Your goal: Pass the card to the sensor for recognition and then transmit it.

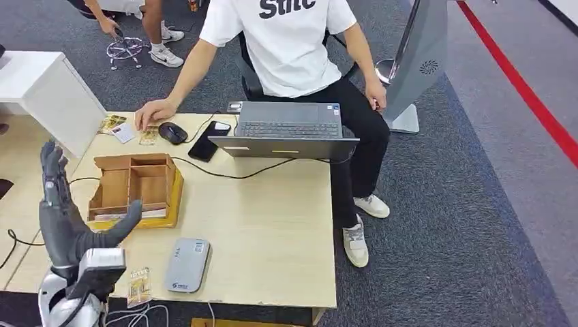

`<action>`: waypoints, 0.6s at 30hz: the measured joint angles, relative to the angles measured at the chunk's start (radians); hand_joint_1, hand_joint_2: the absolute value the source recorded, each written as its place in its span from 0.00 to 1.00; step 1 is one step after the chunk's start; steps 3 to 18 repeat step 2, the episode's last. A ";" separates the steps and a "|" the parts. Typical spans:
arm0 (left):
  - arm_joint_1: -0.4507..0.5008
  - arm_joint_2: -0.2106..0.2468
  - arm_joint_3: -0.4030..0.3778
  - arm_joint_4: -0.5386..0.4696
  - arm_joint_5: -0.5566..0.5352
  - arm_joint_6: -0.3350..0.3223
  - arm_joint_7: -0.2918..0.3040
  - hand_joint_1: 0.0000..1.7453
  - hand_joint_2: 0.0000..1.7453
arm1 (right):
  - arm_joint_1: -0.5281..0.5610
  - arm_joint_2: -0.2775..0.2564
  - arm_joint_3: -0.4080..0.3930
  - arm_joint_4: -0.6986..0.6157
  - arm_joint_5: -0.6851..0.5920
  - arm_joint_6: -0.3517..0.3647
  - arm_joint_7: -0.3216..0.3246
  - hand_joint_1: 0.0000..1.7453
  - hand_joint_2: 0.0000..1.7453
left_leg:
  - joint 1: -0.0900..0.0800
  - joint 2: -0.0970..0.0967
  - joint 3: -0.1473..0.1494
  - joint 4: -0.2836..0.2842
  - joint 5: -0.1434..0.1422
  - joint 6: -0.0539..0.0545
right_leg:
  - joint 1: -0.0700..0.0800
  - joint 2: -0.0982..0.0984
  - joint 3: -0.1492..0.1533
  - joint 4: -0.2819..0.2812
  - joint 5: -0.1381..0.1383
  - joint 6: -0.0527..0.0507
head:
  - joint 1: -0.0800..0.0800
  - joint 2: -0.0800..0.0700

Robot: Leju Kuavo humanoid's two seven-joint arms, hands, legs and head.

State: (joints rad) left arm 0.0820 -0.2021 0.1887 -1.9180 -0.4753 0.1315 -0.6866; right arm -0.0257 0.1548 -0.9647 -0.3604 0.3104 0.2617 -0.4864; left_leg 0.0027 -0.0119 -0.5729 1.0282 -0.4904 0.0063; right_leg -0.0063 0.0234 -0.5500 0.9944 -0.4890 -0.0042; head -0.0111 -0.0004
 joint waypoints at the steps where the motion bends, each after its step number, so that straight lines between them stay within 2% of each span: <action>1: 0.027 -0.008 0.024 -0.016 0.047 0.009 -0.006 0.00 1.00 | 0.005 0.007 -0.011 -0.010 0.012 0.000 -0.001 0.00 1.00 | 0.000 0.000 0.000 0.000 0.000 0.000 | 0.000 0.000 0.000 0.000 0.000 0.000 | 0.001 0.000; 2: 0.044 -0.010 0.052 -0.031 0.087 0.013 -0.007 0.00 1.00 | 0.005 0.015 -0.020 -0.015 0.022 0.000 -0.006 0.00 1.00 | 0.000 0.000 0.000 0.000 0.000 0.000 | 0.000 0.000 0.000 0.000 0.000 0.000 | 0.000 0.000; 18: 0.044 -0.010 0.052 -0.031 0.087 0.013 -0.007 0.00 1.00 | 0.005 0.015 -0.020 -0.015 0.022 0.000 -0.006 0.00 1.00 | 0.000 0.000 0.000 0.000 0.000 0.000 | 0.000 0.000 0.000 0.000 0.000 0.000 | 0.000 0.000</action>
